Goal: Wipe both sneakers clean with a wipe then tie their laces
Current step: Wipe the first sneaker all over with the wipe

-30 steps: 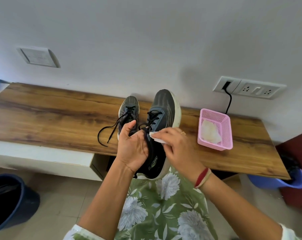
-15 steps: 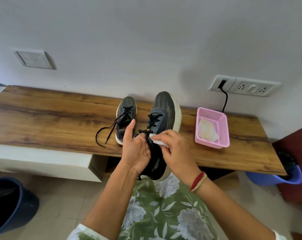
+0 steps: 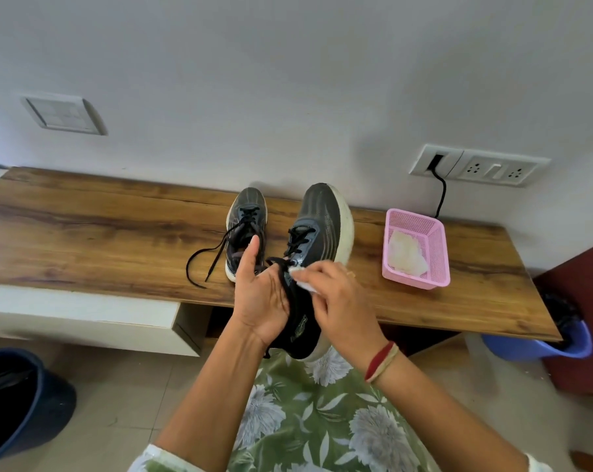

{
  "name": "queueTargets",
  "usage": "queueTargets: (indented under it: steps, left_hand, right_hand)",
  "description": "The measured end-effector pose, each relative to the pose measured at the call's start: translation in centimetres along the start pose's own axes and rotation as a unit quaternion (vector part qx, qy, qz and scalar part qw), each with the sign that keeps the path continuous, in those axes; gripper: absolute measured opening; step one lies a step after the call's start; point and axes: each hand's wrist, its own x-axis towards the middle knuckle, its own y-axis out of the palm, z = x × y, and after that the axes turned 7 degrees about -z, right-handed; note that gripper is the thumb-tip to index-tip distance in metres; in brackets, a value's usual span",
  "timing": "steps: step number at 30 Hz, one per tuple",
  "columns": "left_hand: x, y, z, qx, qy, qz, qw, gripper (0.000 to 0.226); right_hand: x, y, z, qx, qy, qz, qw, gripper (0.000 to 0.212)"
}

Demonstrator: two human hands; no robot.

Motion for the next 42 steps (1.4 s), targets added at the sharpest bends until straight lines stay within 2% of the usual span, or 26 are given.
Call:
queueTargets:
  steps: [1, 3, 5, 7, 8, 11, 14, 16, 20, 24, 28, 34, 38, 42]
  left_hand:
    - [0.0, -0.2, 0.0, -0.007, -0.004, -0.002, 1.0, 0.075]
    - [-0.1, -0.4, -0.1, -0.015, -0.011, 0.0, 1.0, 0.078]
    - [-0.2, -0.6, -0.3, -0.016, -0.02, 0.007, 1.0, 0.082]
    - [-0.4, -0.7, -0.5, -0.029, -0.024, 0.017, 0.999, 0.087]
    - [-0.5, -0.7, -0.7, -0.036, -0.024, 0.019, 0.999, 0.09]
    - [-0.6, -0.7, -0.8, -0.037, -0.024, 0.032, 0.999, 0.096]
    - [-0.8, -0.8, -0.7, -0.028, -0.024, 0.035, 0.999, 0.1]
    - [-0.8, -1.0, -0.6, -0.025, -0.025, 0.032, 0.999, 0.101]
    - [-0.7, -1.5, -0.5, -0.022, -0.029, 0.027, 0.999, 0.1]
    - [-0.7, -1.0, -0.5, 0.003, -0.022, 0.028, 0.999, 0.098]
    - [-1.1, -0.8, -0.6, -0.002, -0.013, 0.023, 1.0, 0.098]
    - [-1.1, -1.7, -0.6, -0.012, -0.016, 0.005, 1.0, 0.094]
    - [-1.1, -1.3, -0.8, 0.003, -0.016, 0.008, 1.0, 0.096]
    - [-1.1, -0.9, -1.1, 0.009, -0.007, 0.022, 1.0, 0.097]
  right_hand:
    - [-0.1, -0.3, -0.1, 0.041, 0.006, 0.036, 0.998, 0.032]
    - [0.9, -1.5, -0.9, 0.151, 0.071, 0.069, 0.984, 0.029]
    - [2.2, -2.7, -2.5, 0.196, 0.131, -0.002, 0.972, 0.026]
    - [3.3, -3.5, -3.6, 0.13, 0.113, -0.075, 0.982, 0.027]
    - [3.5, -3.5, -3.8, 0.095, 0.092, -0.08, 0.988, 0.028]
    - [2.7, -2.3, -3.5, 0.007, 0.044, -0.029, 0.999, 0.032]
    - [0.8, -1.3, -2.6, -0.057, 0.024, -0.059, 0.996, 0.035]
    - [-0.5, -0.9, -1.7, -0.045, 0.029, -0.062, 0.997, 0.035]
    - [-1.2, -0.9, -0.8, 0.028, 0.03, 0.009, 0.999, 0.033]
    - [1.1, -2.3, -1.8, -0.033, 0.072, -0.076, 0.994, 0.033]
    - [0.5, -2.0, -0.9, -0.106, 0.011, -0.064, 0.992, 0.033]
    - [-2.3, -0.6, 0.4, -0.013, -0.043, 0.017, 0.999, 0.033]
    - [0.5, -1.6, -1.0, -0.037, 0.026, -0.072, 0.996, 0.035]
    - [0.0, -1.3, -0.7, -0.083, 0.0, -0.076, 0.994, 0.035]
